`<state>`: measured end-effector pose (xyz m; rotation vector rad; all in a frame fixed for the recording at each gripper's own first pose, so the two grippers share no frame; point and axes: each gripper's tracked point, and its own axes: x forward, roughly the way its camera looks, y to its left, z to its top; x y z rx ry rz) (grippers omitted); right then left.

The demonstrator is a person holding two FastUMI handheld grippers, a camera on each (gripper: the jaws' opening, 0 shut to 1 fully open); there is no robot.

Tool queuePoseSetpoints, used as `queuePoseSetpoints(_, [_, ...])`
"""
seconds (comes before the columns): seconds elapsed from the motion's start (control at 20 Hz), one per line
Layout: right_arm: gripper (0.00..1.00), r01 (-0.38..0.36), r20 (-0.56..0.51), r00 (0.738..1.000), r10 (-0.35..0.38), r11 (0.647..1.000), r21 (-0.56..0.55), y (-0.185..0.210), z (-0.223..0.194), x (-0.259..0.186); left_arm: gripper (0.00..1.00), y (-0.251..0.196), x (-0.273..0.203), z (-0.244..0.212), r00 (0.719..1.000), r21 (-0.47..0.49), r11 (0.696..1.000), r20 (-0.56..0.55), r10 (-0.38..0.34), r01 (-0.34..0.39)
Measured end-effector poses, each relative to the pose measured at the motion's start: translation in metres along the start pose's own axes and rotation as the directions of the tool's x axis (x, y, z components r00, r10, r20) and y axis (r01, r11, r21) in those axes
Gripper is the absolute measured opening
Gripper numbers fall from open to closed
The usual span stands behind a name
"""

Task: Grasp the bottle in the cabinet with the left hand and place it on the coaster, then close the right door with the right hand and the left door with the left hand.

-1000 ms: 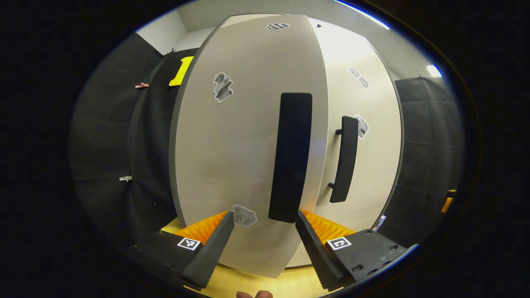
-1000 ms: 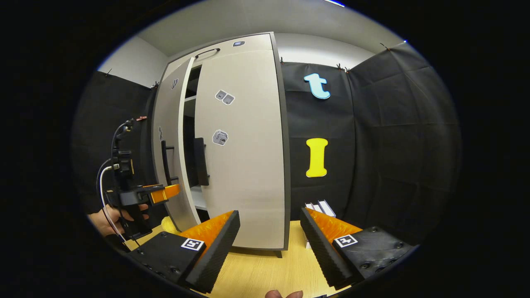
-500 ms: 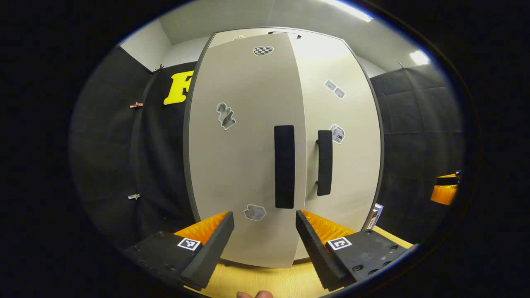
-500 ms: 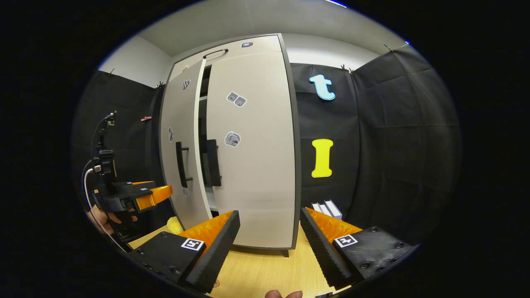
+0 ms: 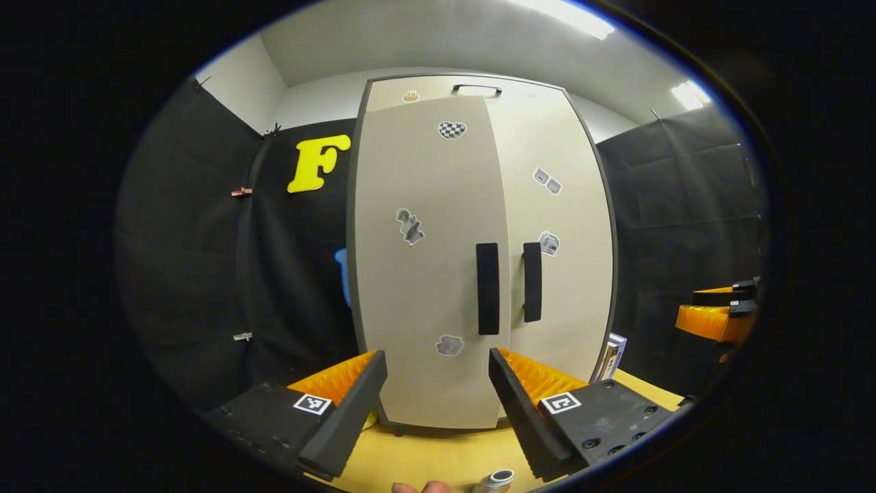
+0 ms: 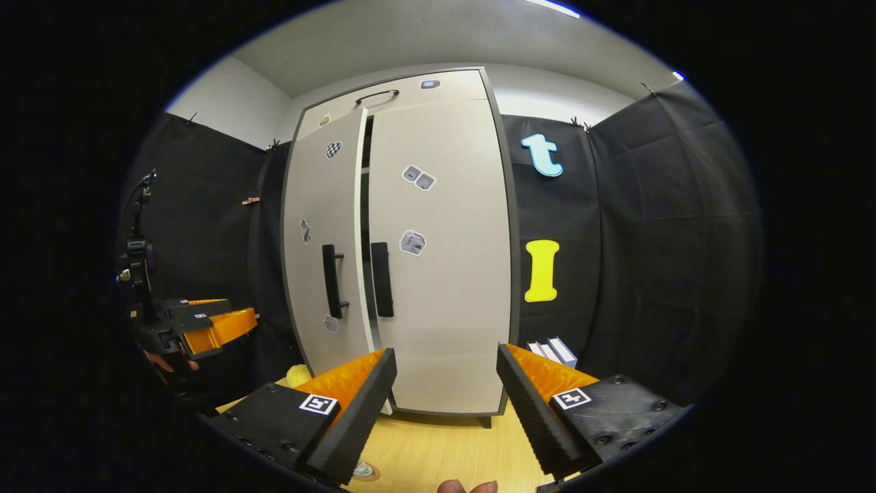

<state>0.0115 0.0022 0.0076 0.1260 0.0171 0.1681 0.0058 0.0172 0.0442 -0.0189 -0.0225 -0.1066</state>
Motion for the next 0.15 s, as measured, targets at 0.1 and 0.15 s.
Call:
queuePoseSetpoints(0.1, [0.98,0.001,0.010,1.000,-0.001,1.000,-0.006,0.010,0.003,-0.002,0.95,0.011,-0.013,0.002,1.000,0.000,1.000,0.006,0.014,-0.014])
queuePoseSetpoints(0.15, [0.98,0.000,0.014,1.000,0.000,1.000,-0.005,0.015,0.003,-0.003,0.95,0.016,-0.020,0.002,1.000,0.002,1.000,0.007,0.020,-0.020])
